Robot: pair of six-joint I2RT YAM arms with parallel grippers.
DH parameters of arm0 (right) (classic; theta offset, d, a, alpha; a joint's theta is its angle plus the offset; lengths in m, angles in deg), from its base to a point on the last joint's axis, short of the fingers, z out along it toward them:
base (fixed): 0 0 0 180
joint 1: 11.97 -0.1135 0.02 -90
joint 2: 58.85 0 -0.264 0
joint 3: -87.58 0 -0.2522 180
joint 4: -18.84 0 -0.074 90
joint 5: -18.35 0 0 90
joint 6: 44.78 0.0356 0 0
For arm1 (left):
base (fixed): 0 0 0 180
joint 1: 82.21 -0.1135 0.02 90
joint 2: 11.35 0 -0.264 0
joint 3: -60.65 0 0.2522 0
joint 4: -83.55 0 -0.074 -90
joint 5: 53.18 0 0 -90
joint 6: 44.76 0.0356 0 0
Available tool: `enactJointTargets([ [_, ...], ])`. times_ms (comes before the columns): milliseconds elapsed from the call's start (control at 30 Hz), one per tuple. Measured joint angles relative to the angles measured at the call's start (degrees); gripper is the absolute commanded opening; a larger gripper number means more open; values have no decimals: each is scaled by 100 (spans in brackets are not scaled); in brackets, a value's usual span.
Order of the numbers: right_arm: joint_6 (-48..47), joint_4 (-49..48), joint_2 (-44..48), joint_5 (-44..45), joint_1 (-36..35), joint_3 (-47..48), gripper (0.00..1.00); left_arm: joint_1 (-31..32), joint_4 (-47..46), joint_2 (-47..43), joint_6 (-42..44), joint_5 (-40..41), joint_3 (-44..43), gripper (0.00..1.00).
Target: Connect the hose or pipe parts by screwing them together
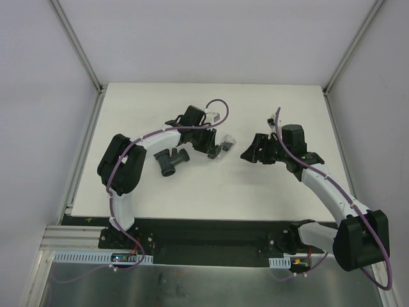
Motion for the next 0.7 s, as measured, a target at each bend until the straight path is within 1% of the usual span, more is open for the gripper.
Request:
enactJointTargets([
  [67, -20, -22, 2, 0, 2, 0, 68, 0, -26, 24, -2, -90, -7, 21],
  [100, -28, -24, 4, 0, 0, 0, 68, 0, -33, 42, -2, -109, -22, 19],
  [167, -44, -22, 9, 0, 2, 0, 68, 0, -70, 79, -2, -140, -42, 11],
  [200, -52, -22, 11, 0, 0, 0, 68, 0, -85, 81, -4, -149, -42, 3],
  [233, -59, -20, 17, 0, 0, 0, 68, 0, -96, 81, -2, -162, -42, 0],
  [400, -127, -96, 70, -52, 0, -42, 69, 0, -166, 79, -17, -245, -52, 0],
  [467, -219, -219, 129, -109, -17, -133, 71, 0, -164, 63, -87, -260, -52, 0],
  [633, -719, -872, 527, -136, -133, -494, 73, -2, -138, -94, -398, -428, -52, 0],
  [700, -911, -1453, 660, -225, -157, -662, 76, 0, -133, -210, -520, -468, -50, 0],
])
